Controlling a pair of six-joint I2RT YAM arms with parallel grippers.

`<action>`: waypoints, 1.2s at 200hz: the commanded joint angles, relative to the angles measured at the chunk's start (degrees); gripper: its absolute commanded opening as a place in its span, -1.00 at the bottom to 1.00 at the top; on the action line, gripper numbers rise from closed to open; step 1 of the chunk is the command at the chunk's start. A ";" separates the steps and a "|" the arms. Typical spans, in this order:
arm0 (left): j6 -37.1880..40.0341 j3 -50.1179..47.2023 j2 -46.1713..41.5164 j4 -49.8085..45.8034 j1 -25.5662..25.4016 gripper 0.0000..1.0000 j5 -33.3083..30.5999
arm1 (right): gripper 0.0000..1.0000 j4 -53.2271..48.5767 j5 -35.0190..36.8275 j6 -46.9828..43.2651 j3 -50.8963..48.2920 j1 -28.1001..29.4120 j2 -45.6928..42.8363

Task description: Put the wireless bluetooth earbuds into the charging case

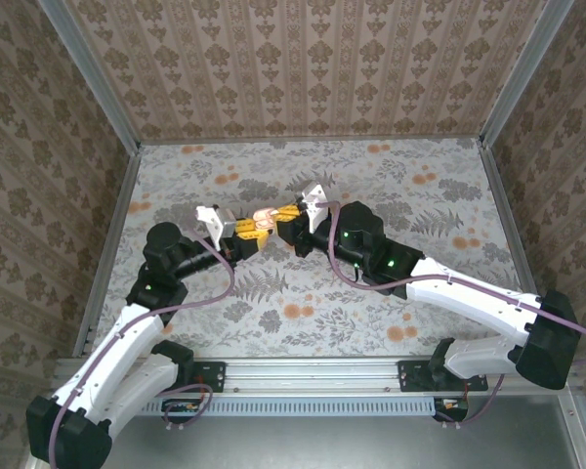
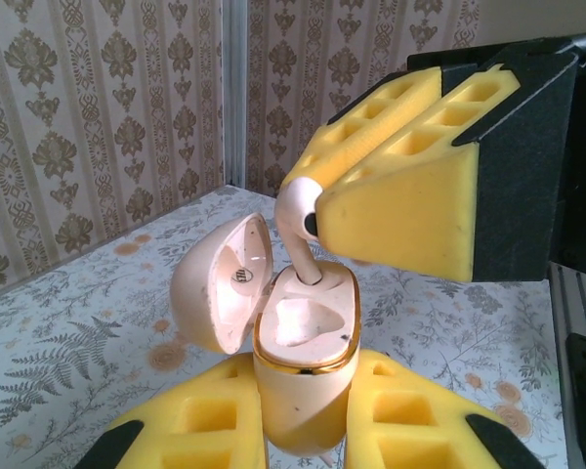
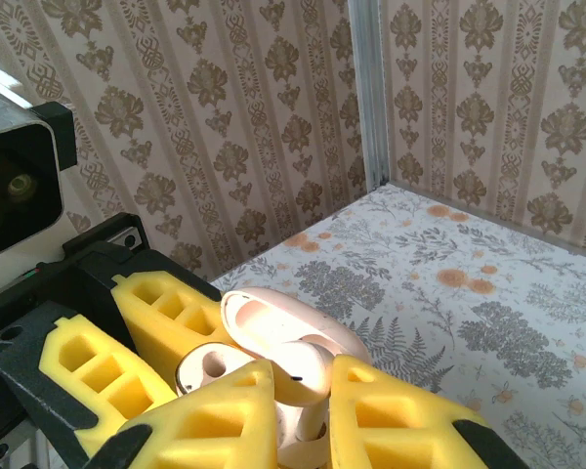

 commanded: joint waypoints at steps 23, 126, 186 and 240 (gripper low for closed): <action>-1.28 1.50 -2.00 5.78 -0.30 -1.00 -0.99 | -0.70 -0.20 -0.33 -0.42 -1.59 1.27 0.37; -1.31 -5.45 -3.88 21.18 -0.60 -1.00 -1.45 | -0.71 2.96 0.25 -1.83 -4.62 3.32 -2.59; 2.48 -7.06 -3.97 22.17 -2.51 -1.00 -0.85 | -0.71 5.58 3.06 -0.95 -4.95 3.67 -4.42; 4.67 -7.46 -4.06 20.56 -3.10 -1.00 -0.86 | -0.70 6.26 4.37 -1.19 -4.39 3.67 -6.77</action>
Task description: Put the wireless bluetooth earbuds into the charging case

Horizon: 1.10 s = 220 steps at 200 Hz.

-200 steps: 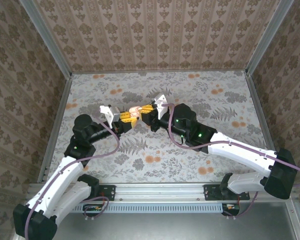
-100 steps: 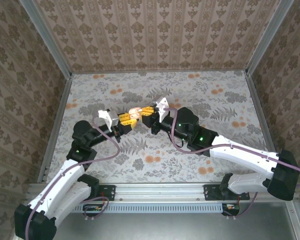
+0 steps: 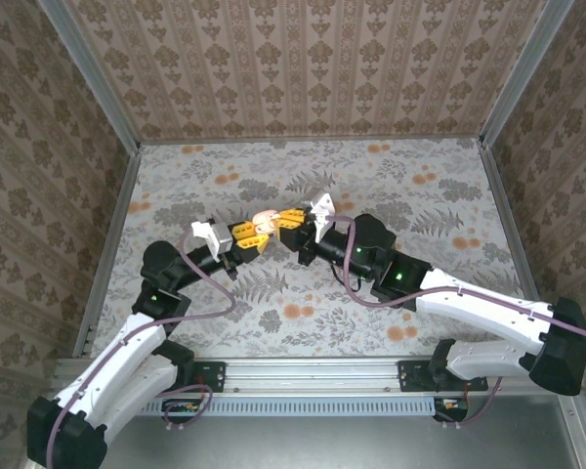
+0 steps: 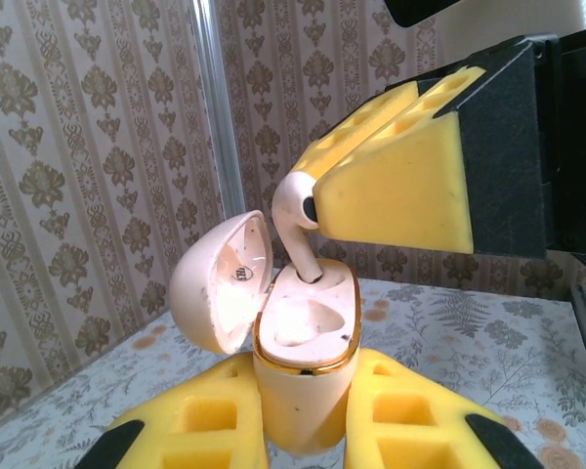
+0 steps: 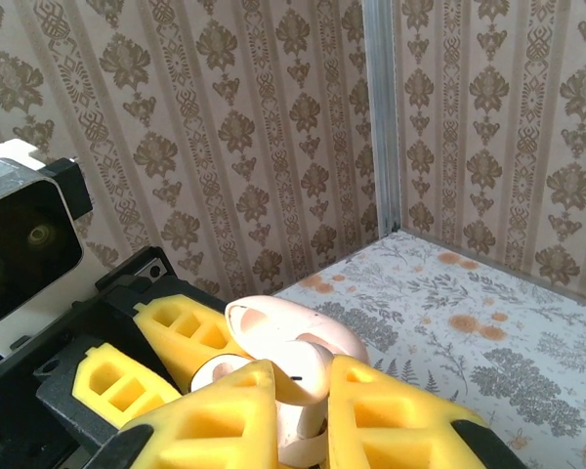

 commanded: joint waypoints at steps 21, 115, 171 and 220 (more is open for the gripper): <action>2.83 0.06 -1.39 2.13 -0.51 -1.00 -0.08 | -0.70 -0.16 1.99 -0.75 -0.31 0.40 -2.54; 4.02 0.88 -1.13 0.36 -0.73 -1.00 -0.08 | -0.70 -2.50 0.68 -2.28 1.41 0.39 -2.80; 3.71 1.66 -0.87 -0.61 -0.82 -1.00 0.37 | -0.70 -4.38 -0.64 -2.98 2.60 0.39 -1.01; 3.13 1.68 -0.87 -0.75 -0.86 -1.00 0.84 | -0.70 -5.61 -1.45 -3.68 3.86 0.39 -0.20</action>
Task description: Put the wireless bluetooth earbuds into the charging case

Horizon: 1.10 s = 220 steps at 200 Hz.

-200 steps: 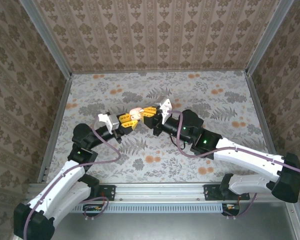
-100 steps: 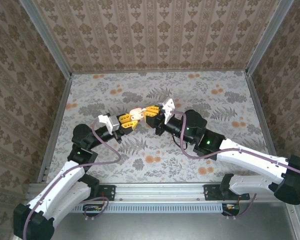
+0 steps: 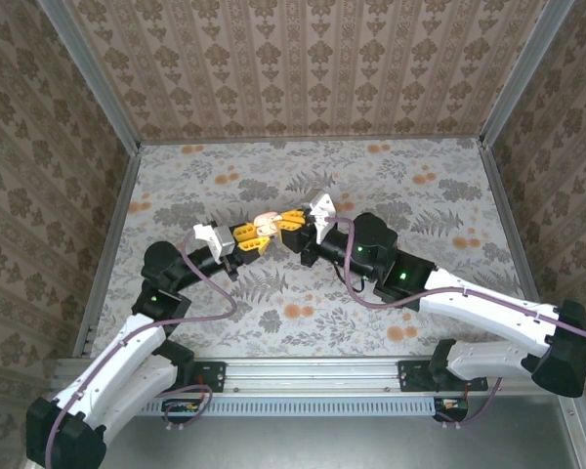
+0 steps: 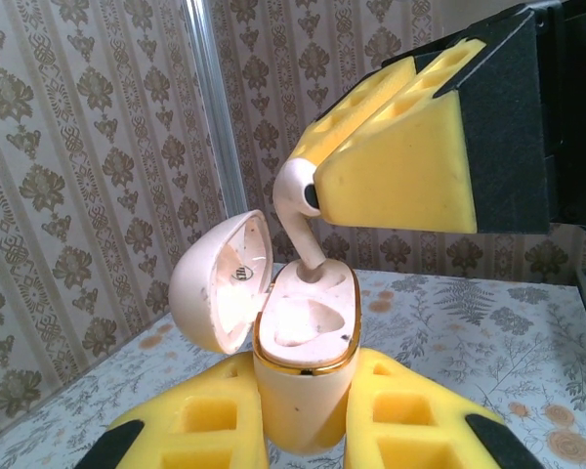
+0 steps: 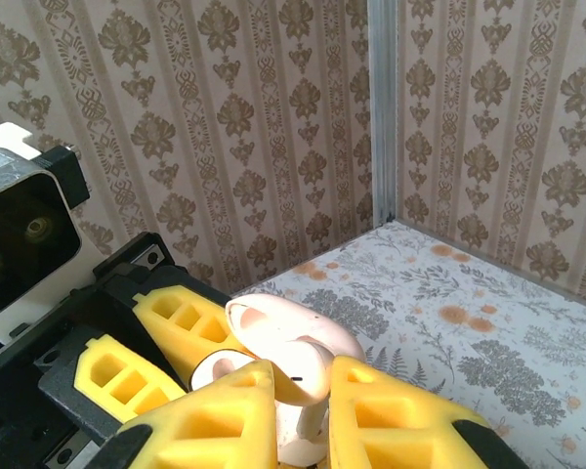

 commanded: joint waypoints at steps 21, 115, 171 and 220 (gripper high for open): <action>0.35 1.74 -0.59 0.74 -0.53 -1.00 1.13 | -0.69 -1.76 -0.79 -1.91 2.46 0.31 0.78; 0.06 2.28 -1.22 0.58 -0.54 -1.00 0.85 | -0.69 -4.68 1.72 -6.44 0.57 0.22 0.62; -0.81 2.71 -0.92 1.60 -0.62 -1.00 0.01 | -0.67 -3.83 0.48 -4.68 -1.98 0.22 0.42; -1.11 2.88 -0.76 1.52 -0.62 -1.00 -0.70 | -0.63 -4.00 -0.30 -4.69 -3.21 0.33 0.25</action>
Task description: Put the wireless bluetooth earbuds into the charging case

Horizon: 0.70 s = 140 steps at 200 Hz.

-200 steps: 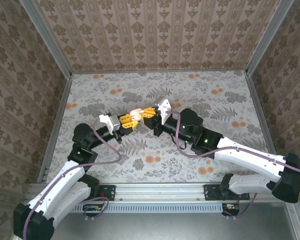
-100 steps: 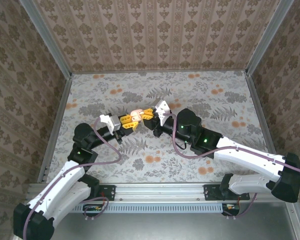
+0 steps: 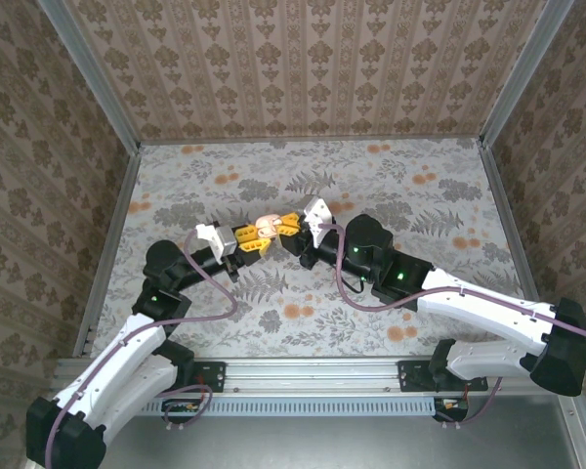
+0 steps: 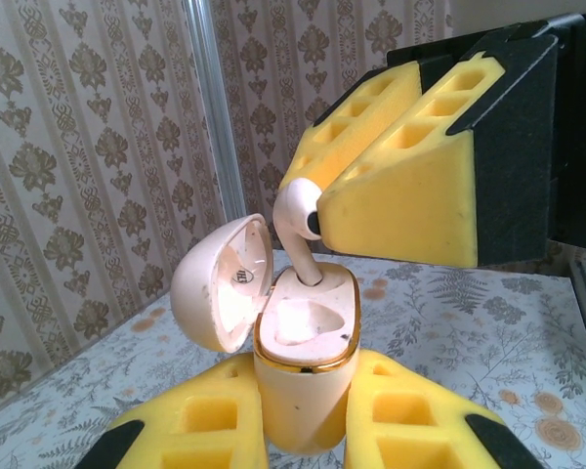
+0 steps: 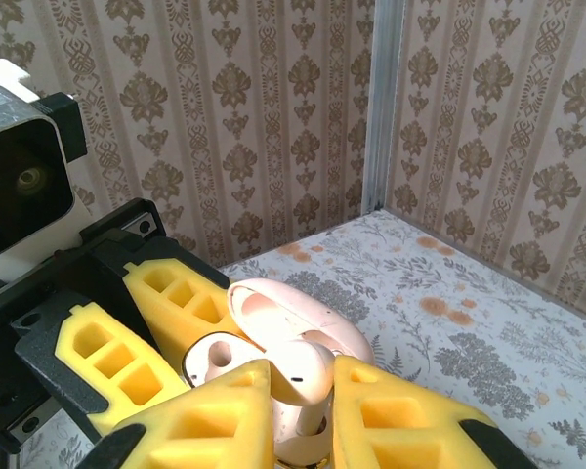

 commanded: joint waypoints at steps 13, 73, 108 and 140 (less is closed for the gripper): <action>-1.03 2.98 -0.76 3.72 -0.47 -1.00 -0.92 | -0.62 -3.36 -0.68 0.51 -2.38 0.31 -0.46; -0.82 3.73 0.08 3.55 -0.55 -1.00 -1.22 | -0.60 -3.49 -0.77 1.08 -3.09 0.31 -0.28; -0.63 3.95 0.49 3.47 -0.58 -1.00 -1.44 | -0.54 -3.40 -0.77 1.20 -3.26 0.31 -0.07; -0.39 4.04 0.51 3.39 -0.59 -1.00 -1.56 | -0.51 -3.50 -0.50 1.47 -3.35 0.32 0.11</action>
